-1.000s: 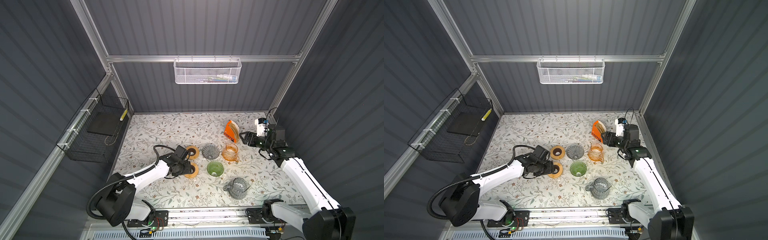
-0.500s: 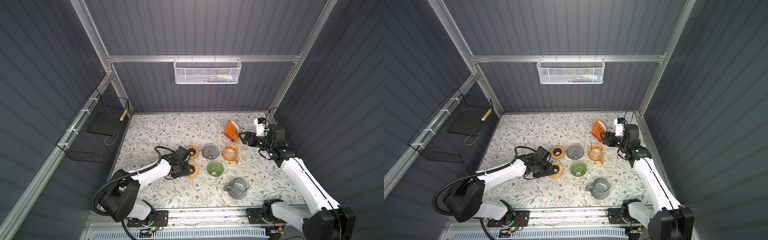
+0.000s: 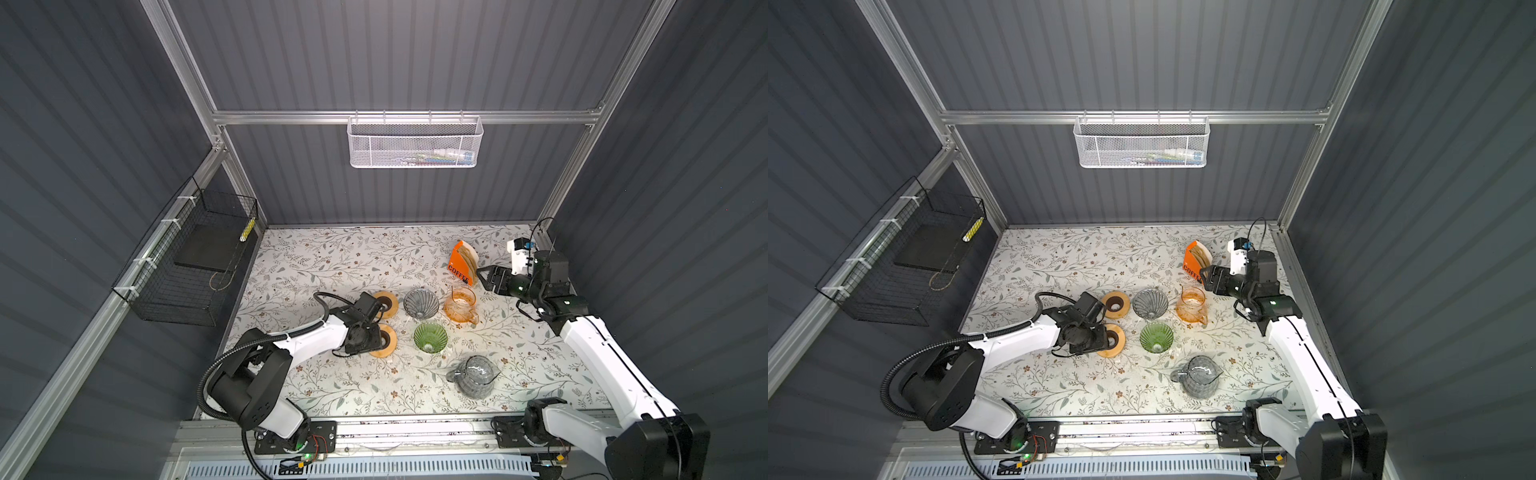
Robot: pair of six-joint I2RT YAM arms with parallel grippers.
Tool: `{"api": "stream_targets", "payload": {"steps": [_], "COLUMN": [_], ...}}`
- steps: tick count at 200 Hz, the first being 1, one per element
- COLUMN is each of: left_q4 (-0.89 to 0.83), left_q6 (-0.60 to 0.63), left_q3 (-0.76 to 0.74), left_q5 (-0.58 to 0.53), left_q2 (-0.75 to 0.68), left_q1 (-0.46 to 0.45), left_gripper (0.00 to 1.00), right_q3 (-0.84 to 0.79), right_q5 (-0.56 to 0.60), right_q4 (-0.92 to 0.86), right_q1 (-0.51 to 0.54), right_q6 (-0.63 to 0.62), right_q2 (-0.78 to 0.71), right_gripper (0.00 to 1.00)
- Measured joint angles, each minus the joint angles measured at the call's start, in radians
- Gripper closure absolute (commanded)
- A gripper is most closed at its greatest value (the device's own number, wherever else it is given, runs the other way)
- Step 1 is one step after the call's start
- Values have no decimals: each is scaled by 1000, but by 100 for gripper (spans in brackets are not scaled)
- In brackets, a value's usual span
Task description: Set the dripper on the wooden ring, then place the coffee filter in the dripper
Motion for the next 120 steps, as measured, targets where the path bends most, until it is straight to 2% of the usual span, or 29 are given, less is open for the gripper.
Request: {"api": "stream_targets", "payload": {"steps": [48, 120], "left_q4": [2, -6], "left_q6": [3, 11], "left_q3": [14, 19], "left_q5": [1, -2], "left_q2": [13, 13], "left_q1": [0, 0], "left_gripper": [39, 53], "right_q3": [-42, -74], "right_q5": [-8, 3], "right_q4": [-2, -63], "right_q1": [2, 39], "right_q6": [17, 24], "right_q2": [-39, -115], "right_gripper": [25, 25]}}
